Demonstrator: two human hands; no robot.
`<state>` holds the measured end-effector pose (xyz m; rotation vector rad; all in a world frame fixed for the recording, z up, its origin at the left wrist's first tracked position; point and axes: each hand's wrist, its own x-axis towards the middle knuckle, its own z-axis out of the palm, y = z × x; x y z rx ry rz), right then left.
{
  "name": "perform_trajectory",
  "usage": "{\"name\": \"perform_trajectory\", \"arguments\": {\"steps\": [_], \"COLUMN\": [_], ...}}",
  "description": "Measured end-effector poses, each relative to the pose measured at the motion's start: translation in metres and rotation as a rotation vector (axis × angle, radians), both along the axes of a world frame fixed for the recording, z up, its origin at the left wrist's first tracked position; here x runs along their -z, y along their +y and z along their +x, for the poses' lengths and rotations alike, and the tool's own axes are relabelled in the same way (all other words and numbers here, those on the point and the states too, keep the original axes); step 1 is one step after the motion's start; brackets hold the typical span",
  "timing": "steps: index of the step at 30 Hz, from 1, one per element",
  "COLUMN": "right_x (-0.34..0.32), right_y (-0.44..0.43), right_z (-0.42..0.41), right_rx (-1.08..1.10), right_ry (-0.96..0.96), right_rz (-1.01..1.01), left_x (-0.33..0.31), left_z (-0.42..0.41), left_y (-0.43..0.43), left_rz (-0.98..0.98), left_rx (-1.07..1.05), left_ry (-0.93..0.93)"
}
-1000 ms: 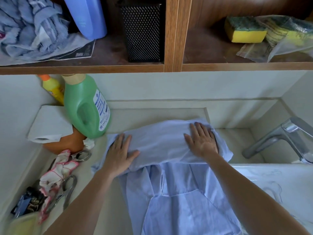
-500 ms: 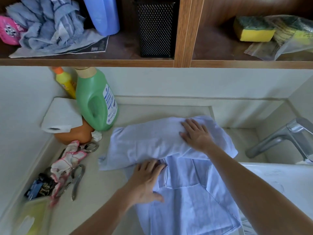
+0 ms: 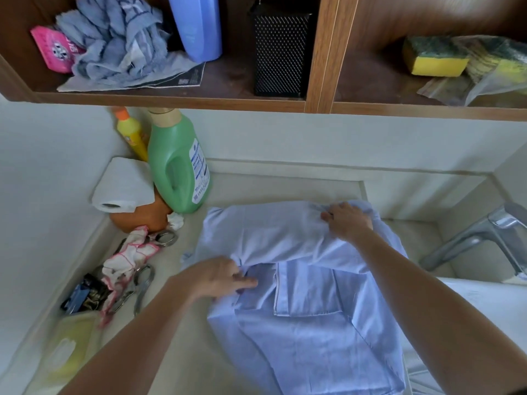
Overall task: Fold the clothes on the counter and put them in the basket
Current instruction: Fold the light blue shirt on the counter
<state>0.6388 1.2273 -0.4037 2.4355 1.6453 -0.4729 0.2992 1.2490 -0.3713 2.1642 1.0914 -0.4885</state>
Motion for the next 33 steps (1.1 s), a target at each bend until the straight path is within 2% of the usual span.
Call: {"name": "perform_trajectory", "arguments": {"steps": [2, 3, 4, 5, 6, 8, 10, 12, 14, 16, 19, 21, 23, 26, 28, 30, 32, 33], "right_x": [-0.009, -0.011, -0.012, -0.012, -0.014, -0.013, -0.011, -0.008, -0.005, -0.008, -0.026, -0.045, -0.062, -0.069, -0.059, -0.041, -0.018, -0.006], "right_y": [0.01, 0.012, 0.014, 0.016, 0.018, 0.021, 0.021, 0.02, 0.019, 0.019, 0.017, 0.01, 0.001, -0.025, -0.051, -0.078, -0.106, -0.117], "right_z": [0.008, 0.012, 0.018, 0.025, 0.031, 0.043, 0.049, 0.05, 0.047, 0.047, 0.055, 0.06, 0.061, 0.06, 0.059, 0.055, 0.047, 0.044], "right_rx": [-0.002, -0.005, -0.025, -0.05, -0.075, -0.082, -0.067, -0.096, -0.157, -0.182, -0.098, -0.08, -0.102, -0.235, -0.358, -0.446, -0.522, -0.534], "right_ry": [-0.054, -0.057, -0.049, -0.033, -0.008, 0.063, 0.11, 0.005, -0.185, -0.291, -0.213, -0.167, -0.183, -0.221, -0.222, -0.159, -0.068, -0.009], "right_rz": [0.042, 0.049, 0.039, 0.013, -0.023, -0.082, -0.074, -0.074, -0.047, 0.098, 0.483, 0.723, 0.905, 1.028, 1.023, 0.918, 0.732, 0.57], "left_x": [-0.005, -0.005, -0.002, 0.002, 0.006, 0.015, 0.024, 0.027, 0.023, 0.014, -0.007, -0.021, -0.028, -0.023, -0.009, 0.01, 0.033, 0.043], "left_z": [0.011, 0.015, 0.017, 0.018, 0.018, 0.019, 0.021, 0.026, 0.035, 0.041, 0.042, 0.04, 0.031, 0.009, -0.008, -0.023, -0.042, -0.053], "left_y": [0.023, 0.04, 0.058, 0.075, 0.09, 0.111, 0.123, 0.128, 0.13, 0.132, 0.135, 0.133, 0.127, 0.107, 0.087, 0.07, 0.054, 0.048], "left_rz": [0.118, 0.259, 0.408, 0.503, 0.517, 0.424, 0.358, 0.352, 0.401, 0.5, 0.769, 0.877, 0.972, 1.091, 1.054, 0.961, 0.79, 0.696], "left_rx": [-0.073, -0.143, -0.195, -0.208, -0.205, -0.17, -0.139, -0.122, -0.092, -0.13, -0.258, -0.318, -0.3, -0.184, -0.073, 0.055, 0.139, 0.145], "left_ry": [-0.254, -0.386, -0.469, -0.464, -0.382, -0.109, 0.078, 0.165, 0.173, 0.129, -0.077, -0.236, -0.342, -0.351, -0.342, -0.362, -0.383, -0.39]}}
